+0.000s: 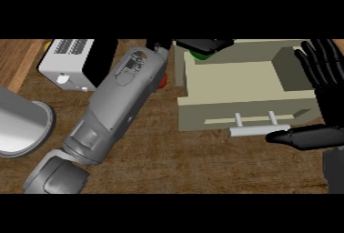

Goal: Pick up the cup, place it into the drawer and close the drawer

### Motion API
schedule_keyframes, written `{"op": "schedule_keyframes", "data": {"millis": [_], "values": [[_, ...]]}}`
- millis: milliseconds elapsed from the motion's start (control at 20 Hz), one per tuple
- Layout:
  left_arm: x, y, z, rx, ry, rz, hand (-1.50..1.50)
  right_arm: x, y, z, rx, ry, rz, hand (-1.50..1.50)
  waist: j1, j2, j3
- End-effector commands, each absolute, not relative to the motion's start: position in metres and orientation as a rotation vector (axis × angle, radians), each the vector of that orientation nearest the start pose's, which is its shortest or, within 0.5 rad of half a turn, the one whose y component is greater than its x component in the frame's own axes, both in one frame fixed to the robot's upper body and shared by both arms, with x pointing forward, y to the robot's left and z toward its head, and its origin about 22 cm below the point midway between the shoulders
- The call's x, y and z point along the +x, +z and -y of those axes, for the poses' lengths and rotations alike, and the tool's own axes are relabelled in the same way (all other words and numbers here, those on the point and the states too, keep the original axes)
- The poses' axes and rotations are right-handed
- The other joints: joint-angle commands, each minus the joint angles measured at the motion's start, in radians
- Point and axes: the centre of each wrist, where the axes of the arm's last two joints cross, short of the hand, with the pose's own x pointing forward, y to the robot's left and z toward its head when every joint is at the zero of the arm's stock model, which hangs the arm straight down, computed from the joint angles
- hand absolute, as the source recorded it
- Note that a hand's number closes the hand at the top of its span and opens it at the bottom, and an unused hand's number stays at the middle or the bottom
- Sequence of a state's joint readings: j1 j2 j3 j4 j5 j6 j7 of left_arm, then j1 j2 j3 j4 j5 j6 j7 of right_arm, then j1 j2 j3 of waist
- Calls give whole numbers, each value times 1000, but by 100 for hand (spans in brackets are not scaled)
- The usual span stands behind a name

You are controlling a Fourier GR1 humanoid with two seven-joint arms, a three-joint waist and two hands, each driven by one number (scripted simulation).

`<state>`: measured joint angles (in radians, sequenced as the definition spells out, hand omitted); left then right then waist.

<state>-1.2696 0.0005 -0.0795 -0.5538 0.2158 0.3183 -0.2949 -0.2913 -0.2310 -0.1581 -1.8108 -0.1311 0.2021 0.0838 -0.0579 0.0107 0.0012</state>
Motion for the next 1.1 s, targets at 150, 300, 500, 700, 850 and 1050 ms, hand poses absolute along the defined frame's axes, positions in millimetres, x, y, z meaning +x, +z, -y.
{"op": "schedule_keyframes", "data": {"millis": [150,300,500,700,850,1050], "values": [[445,160,-29,40,-280,1859,150,287,153,253,91,322,2016,-150,-53,13,1],[446,145,-34,-16,-392,1771,150,289,140,256,87,310,2022,-150,-70,25,2],[445,131,-38,24,-474,1700,150,298,161,253,122,354,2043,-150,-106,33,2],[440,111,-42,22,-493,1697,-150,302,164,243,157,374,2065,-150,-136,39,1],[440,112,-43,-49,-395,1732,-150,298,164,235,203,388,2070,-150,-148,40,0],[437,107,-45,-129,-295,1773,-150,300,162,218,423,502,2017,-150,-159,41,-1]]}}
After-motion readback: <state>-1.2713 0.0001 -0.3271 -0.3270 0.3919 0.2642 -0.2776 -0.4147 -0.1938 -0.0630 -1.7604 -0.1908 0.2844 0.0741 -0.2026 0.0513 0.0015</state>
